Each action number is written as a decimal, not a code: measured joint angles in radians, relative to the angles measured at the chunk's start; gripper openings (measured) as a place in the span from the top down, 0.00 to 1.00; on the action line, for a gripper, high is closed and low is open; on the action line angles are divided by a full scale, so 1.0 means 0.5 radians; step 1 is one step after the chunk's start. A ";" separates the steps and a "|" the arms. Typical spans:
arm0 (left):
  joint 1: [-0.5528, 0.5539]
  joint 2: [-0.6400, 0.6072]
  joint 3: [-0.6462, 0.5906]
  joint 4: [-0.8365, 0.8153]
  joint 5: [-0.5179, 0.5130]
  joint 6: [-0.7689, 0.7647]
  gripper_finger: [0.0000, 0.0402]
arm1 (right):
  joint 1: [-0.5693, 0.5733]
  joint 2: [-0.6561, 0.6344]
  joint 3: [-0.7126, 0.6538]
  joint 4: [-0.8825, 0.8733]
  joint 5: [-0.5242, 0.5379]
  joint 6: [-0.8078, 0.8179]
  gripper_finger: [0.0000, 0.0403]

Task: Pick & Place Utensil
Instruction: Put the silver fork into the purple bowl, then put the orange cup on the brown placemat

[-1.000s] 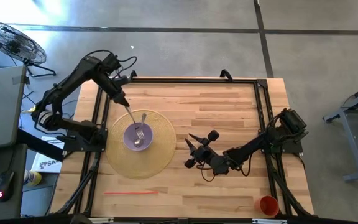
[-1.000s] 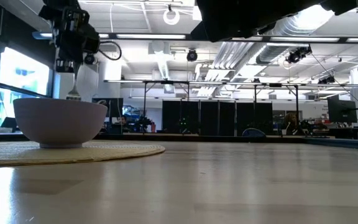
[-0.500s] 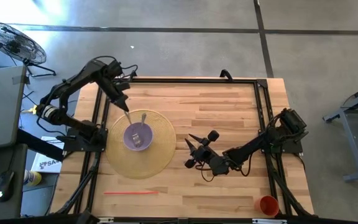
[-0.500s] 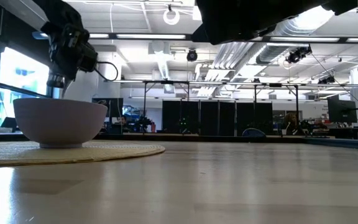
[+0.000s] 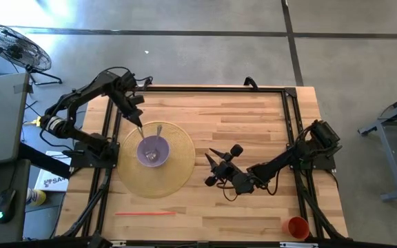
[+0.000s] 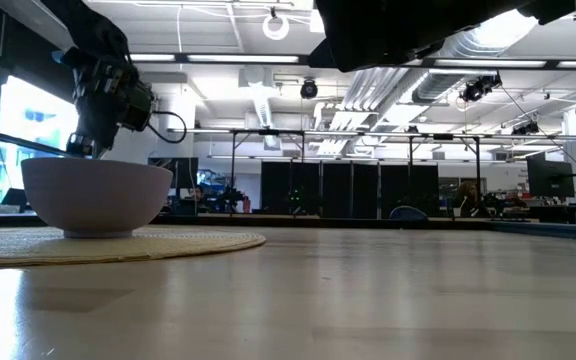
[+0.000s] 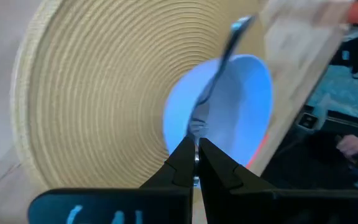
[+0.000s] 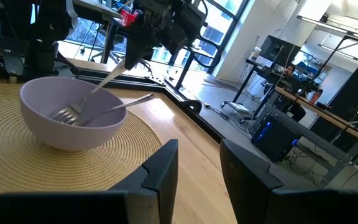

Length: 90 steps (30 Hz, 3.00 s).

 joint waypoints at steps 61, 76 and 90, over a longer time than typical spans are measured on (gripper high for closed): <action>-2.212 -1.285 -0.448 1.925 -0.462 -1.159 0.71 | -0.002 0.000 -0.001 -0.082 -0.096 0.034 0.72; -2.763 -0.976 -0.624 2.397 -1.229 -0.553 0.71 | 0.159 0.000 0.387 -0.843 0.170 -0.339 0.71; -2.763 -0.977 -0.624 2.359 -1.342 -0.527 0.71 | 0.045 0.000 1.111 -2.973 -0.962 1.057 0.45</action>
